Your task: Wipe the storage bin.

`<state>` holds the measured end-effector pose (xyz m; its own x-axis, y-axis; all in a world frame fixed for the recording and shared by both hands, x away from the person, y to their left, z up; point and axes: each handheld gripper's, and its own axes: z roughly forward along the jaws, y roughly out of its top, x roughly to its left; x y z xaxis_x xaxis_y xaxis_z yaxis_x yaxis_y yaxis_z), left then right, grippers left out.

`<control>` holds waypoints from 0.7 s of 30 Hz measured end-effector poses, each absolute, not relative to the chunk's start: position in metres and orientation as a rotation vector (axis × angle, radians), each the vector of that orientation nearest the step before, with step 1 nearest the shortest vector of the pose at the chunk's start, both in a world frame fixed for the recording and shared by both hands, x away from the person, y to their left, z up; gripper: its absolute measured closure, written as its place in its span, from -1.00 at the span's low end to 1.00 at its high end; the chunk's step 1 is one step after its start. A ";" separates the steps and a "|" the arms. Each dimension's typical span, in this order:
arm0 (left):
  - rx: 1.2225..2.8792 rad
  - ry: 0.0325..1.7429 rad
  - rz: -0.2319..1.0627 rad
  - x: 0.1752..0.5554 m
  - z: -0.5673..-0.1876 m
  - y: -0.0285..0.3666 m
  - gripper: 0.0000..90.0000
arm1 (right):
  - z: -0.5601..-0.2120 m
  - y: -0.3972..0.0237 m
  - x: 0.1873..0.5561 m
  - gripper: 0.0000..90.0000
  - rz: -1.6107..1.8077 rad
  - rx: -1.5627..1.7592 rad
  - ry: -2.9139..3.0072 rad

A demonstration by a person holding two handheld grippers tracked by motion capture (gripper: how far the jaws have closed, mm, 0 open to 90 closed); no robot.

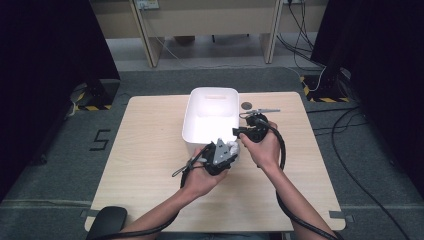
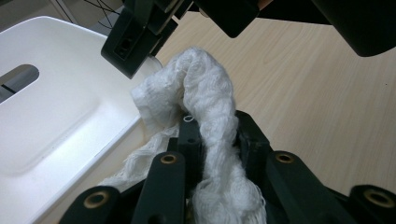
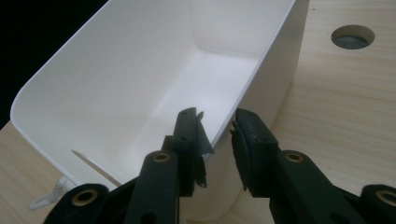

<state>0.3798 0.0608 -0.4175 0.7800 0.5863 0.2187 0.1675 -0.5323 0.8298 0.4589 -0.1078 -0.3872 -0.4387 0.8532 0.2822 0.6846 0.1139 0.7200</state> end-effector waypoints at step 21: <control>2.099 0.663 0.641 0.348 -0.417 0.150 0.66 | -0.386 -0.105 0.474 0.41 1.183 1.614 2.174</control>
<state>0.3483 0.1495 -0.4170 0.7314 0.6494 0.2079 0.2302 -0.5221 0.8212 0.4740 -0.1053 -0.3865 -0.3912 0.8709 0.2973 0.7226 0.0907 0.6853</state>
